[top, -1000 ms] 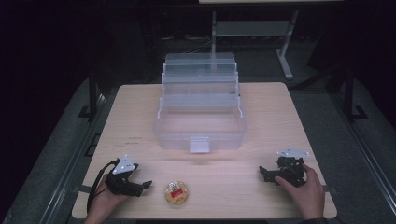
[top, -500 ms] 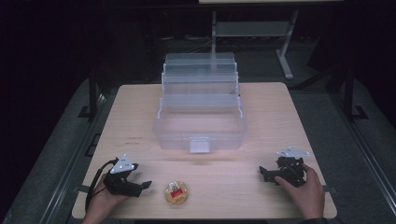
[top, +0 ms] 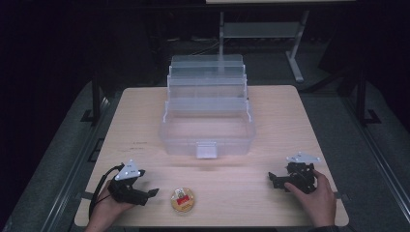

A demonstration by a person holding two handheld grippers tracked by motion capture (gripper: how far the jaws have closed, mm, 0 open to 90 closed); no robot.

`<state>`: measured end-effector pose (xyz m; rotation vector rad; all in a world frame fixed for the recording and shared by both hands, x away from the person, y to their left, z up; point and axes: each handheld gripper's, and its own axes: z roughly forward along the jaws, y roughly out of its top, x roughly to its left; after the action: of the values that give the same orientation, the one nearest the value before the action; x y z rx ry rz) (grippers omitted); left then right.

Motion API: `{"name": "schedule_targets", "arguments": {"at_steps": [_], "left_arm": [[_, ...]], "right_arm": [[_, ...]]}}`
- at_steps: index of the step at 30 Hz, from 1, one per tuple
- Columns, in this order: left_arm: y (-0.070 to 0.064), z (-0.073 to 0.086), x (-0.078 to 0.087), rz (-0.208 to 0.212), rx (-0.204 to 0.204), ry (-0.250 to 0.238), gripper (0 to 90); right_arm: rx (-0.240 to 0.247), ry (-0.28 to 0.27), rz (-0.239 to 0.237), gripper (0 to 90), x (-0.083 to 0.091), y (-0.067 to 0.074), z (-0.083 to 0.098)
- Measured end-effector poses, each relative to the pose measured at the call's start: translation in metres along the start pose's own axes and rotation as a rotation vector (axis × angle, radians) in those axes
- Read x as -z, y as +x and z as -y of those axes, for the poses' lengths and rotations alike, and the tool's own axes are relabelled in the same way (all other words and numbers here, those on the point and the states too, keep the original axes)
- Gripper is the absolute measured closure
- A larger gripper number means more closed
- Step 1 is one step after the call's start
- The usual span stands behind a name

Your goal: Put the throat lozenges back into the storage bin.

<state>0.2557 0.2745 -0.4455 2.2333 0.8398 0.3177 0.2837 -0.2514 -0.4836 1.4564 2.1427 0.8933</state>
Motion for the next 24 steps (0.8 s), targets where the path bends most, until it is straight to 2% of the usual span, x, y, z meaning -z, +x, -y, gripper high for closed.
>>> {"name": "schedule_targets", "arguments": {"at_steps": [16, 24], "left_arm": [[-0.007, -0.007, 0.003, 0.03, -0.022, 0.01, 13.0], [-0.013, -0.015, 0.003, 0.049, -0.053, 0.019, 13.0]], "right_arm": [[0.001, 0.0, 0.001, 0.0, 0.0, 0.0, 0.0], [0.001, 0.0, 0.001, 0.0, 0.0, 0.0, 0.0]]}}
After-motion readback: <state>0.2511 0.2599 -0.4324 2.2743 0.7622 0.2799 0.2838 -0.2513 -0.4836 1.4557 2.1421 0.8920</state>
